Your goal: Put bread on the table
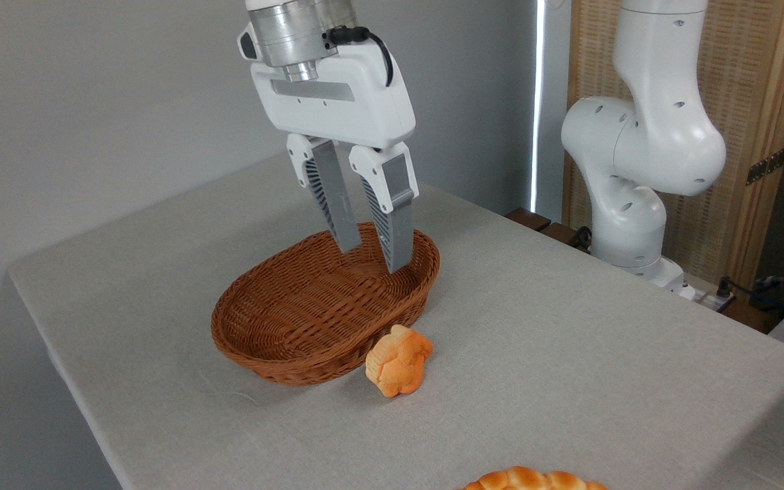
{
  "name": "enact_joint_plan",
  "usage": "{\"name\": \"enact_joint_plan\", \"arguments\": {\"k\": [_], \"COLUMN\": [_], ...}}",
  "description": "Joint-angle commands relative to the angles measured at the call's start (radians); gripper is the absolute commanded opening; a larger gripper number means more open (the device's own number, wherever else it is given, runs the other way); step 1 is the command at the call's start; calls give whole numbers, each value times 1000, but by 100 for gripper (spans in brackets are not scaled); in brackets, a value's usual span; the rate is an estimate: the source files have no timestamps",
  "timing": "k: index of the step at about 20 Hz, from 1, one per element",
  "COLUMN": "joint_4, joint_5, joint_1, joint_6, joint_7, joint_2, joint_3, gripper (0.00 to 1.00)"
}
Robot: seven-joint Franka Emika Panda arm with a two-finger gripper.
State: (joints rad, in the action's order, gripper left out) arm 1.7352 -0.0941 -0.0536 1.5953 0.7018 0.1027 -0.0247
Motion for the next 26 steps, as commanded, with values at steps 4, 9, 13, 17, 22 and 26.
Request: {"name": "enact_joint_plan", "arguments": {"k": [4,9,13,17,22,26], "joint_4": [-19,-37,-95,-94,-94,-94], "joint_5": [218,217,212,185,148,146], "joint_1": [-5,-6,-8,-11,-11,-12], "joint_6": [44,95,87,81,83,83], "joint_7": [-42,-31,-36,-38,-35,-30], "joint_2": [-14,-43,-80,-80,-80,-81], "joint_3": [-38,-38,-38,-38,-37,-31], "gripper": [100,100,100,100,100,100]}}
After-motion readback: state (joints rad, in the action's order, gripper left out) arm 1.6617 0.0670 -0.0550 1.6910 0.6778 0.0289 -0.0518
